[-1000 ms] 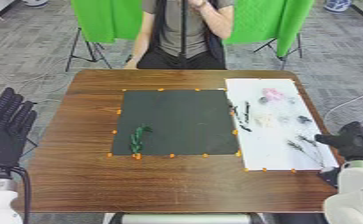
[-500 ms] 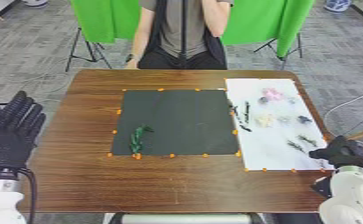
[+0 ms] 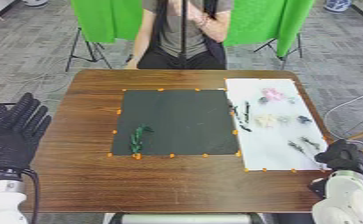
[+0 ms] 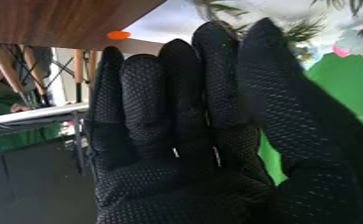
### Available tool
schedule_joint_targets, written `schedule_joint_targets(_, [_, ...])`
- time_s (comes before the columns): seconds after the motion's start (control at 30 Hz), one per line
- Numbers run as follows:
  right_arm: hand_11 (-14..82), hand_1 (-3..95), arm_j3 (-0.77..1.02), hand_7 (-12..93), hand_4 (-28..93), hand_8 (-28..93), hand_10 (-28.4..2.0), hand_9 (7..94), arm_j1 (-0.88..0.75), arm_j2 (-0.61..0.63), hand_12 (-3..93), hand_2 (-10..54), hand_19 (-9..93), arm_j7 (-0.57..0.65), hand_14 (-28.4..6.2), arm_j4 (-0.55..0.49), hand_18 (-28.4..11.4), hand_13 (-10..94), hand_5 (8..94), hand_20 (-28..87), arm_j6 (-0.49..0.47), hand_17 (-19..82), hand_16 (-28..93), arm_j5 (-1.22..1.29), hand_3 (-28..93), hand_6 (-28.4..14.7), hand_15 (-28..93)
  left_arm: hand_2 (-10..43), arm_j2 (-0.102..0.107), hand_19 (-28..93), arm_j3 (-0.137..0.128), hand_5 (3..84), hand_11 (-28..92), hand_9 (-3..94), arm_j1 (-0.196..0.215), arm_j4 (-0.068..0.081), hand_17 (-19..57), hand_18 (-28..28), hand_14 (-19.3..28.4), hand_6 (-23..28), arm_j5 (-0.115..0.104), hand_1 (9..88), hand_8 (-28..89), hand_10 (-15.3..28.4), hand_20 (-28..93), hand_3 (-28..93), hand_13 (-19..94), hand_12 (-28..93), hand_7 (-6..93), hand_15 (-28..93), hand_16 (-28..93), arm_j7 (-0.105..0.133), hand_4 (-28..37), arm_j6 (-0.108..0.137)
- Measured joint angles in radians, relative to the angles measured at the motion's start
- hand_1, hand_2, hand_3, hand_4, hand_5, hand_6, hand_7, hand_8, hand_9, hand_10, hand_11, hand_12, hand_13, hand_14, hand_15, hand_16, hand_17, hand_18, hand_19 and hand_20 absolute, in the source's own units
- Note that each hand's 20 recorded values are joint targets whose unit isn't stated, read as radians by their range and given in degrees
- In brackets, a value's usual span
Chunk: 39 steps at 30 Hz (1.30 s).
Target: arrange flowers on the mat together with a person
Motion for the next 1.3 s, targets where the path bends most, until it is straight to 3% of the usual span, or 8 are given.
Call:
schedule_joint_targets(0.33, [38.1,54.4,-0.008,51,-28,11,-13.6,63.0,0.008,-0.003,60.5,-5.3,71,-0.011,-16.2,0.012,-20.9,48,65.8,27,0.013,23,42,-0.010,70,-0.9,71,11.0,-0.001,21,0.001,37.2,11,25.2,0.000,0.000,-6.9,10.6,10.7,7.4,-0.005,25.9,-9,11.2,9,66,16,7,9.6,12,-3,-0.008,-28.3,-0.001])
schedule_joint_targets(0.6, [38.4,53.4,-0.028,50,-27,11,-13.8,63.7,0.005,0.017,60.8,-6.2,72,-0.023,-16.3,-0.041,-20.9,49,66.5,27,0.271,23,44,0.043,72,-1.0,71,10.9,0.000,21,0.011,37.2,11,25.2,-0.008,0.007,-7.0,10.7,10.7,7.4,-0.009,25.8,-9,11.1,9,66,16,7,9.8,12,-3,-0.009,-28.3,-0.002])
schedule_joint_targets(0.93, [39.1,53.0,-0.278,50,-26,12,-13.8,64.1,0.168,0.064,60.7,-6.7,72,-0.060,-16.8,-0.075,-21.5,50,67.2,28,0.421,24,44,0.092,72,-1.4,71,10.8,0.013,21,0.017,37.3,11,25.3,-0.025,0.014,-6.9,10.8,10.7,7.4,-0.012,25.8,-9,11.0,9,66,16,7,9.7,12,-4,-0.016,-28.3,-0.006])
schedule_joint_targets(1.17, [40.4,53.0,-0.494,48,-25,12,-14.8,64.7,0.350,0.048,58.8,-7.8,75,-0.096,-18.6,-0.074,-24.1,52,69.2,27,0.371,24,40,0.067,73,-2.0,73,10.5,0.017,20,0.016,37.3,11,25.4,-0.028,0.014,-6.9,10.8,10.8,7.4,-0.012,25.9,-9,10.7,9,66,16,7,9.3,12,-3,-0.016,-28.3,-0.006])
schedule_joint_targets(1.3, [41.1,53.6,-0.629,45,-24,15,-15.4,65.1,0.470,0.010,58.1,-8.3,78,-0.055,-19.7,-0.055,-25.7,52,70.9,25,0.360,24,38,0.079,72,-2.8,74,10.4,0.021,21,0.023,37.2,11,25.5,-0.038,0.016,-7.0,10.9,10.8,7.3,-0.012,26.0,-9,10.6,9,66,16,7,9.3,12,-3,-0.020,-28.3,-0.006])
